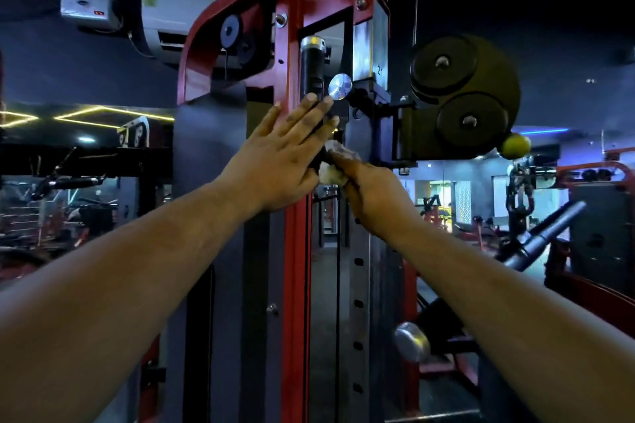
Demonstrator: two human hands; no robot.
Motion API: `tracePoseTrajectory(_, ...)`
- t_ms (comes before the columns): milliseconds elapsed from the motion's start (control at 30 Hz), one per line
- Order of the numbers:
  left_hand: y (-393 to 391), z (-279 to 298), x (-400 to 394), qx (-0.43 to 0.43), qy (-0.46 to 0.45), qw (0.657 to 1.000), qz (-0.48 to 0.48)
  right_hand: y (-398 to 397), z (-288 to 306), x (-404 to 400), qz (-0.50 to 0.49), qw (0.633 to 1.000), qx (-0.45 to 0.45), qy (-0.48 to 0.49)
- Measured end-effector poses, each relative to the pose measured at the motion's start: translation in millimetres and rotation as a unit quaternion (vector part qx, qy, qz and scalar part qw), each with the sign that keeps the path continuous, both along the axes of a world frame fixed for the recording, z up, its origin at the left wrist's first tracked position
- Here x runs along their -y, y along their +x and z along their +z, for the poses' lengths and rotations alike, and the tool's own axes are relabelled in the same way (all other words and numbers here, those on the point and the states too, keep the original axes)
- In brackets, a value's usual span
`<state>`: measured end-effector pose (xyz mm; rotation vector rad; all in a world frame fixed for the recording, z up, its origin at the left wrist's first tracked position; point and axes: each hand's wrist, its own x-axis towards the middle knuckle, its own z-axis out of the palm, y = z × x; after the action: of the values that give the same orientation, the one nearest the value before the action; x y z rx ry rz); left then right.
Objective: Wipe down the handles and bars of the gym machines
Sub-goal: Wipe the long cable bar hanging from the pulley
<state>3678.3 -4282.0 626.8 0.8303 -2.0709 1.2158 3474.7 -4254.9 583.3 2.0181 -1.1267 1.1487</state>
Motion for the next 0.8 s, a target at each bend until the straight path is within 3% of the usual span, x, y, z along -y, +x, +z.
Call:
tracePoseTrajectory(233, -17, -37, -4, 0.024, 0.021, 0.999, 0.013, -22, -15, 5, -0.175, 0.982, 0.014, 0.075)
tracePoseTrajectory(433, -19, -73, -33, 0.036, 0.145, 0.988, 0.033, -5, -49, -34, -0.184, 0.969, 0.023, 0.162)
tracePoseTrajectory(667, 15, -141, -69, -0.034, 0.282, 0.958, -0.038, 43, -99, -113, -0.151, 0.985, 0.059, 0.066)
tracePoseTrajectory(800, 38, -191, -97, -0.035, 0.341, 0.937, -0.069, 72, -153, -158, -0.162, 0.981, 0.065, 0.088)
